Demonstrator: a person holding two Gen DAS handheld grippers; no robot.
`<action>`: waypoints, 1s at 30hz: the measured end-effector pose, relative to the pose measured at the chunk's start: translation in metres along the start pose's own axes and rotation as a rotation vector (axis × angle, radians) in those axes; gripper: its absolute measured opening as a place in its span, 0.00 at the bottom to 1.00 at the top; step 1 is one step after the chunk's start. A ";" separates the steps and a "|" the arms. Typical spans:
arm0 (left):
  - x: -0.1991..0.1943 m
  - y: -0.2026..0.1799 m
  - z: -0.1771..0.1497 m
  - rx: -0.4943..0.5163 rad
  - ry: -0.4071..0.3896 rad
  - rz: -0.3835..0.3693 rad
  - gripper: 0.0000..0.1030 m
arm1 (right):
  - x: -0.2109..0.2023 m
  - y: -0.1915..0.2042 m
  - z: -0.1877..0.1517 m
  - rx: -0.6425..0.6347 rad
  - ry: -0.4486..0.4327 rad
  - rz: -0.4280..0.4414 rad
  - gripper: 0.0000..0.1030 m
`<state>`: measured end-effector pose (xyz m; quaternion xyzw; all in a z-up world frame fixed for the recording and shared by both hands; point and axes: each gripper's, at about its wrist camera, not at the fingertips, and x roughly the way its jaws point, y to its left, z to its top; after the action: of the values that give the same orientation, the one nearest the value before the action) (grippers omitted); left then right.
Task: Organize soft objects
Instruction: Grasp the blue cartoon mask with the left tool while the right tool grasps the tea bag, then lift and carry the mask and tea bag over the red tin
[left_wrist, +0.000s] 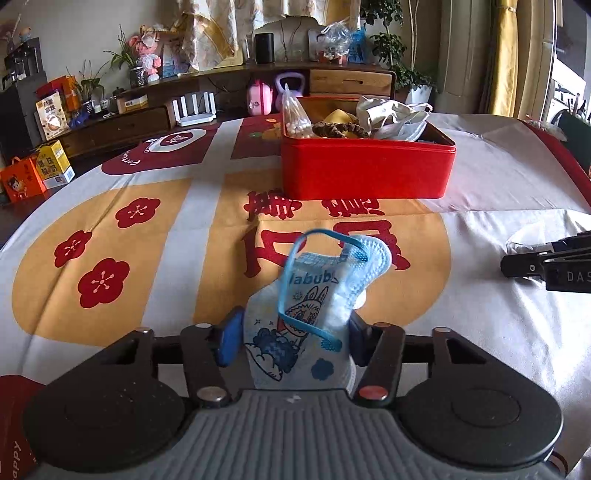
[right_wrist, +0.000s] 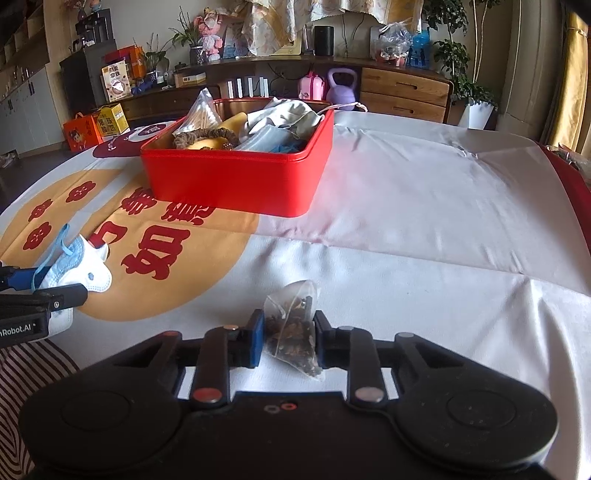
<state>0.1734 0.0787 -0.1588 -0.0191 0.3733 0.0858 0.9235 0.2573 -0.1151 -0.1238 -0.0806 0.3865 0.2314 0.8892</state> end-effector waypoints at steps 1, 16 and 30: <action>0.000 0.001 0.000 -0.005 0.001 0.002 0.46 | -0.001 0.000 0.000 0.001 -0.002 0.000 0.23; -0.023 0.011 0.001 -0.088 0.002 -0.041 0.29 | -0.041 0.004 -0.007 0.026 -0.039 0.040 0.22; -0.082 0.003 0.011 -0.109 -0.038 -0.103 0.29 | -0.102 0.027 -0.008 -0.013 -0.080 0.107 0.22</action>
<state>0.1223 0.0708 -0.0936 -0.0869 0.3489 0.0588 0.9313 0.1787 -0.1296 -0.0550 -0.0564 0.3529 0.2843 0.8896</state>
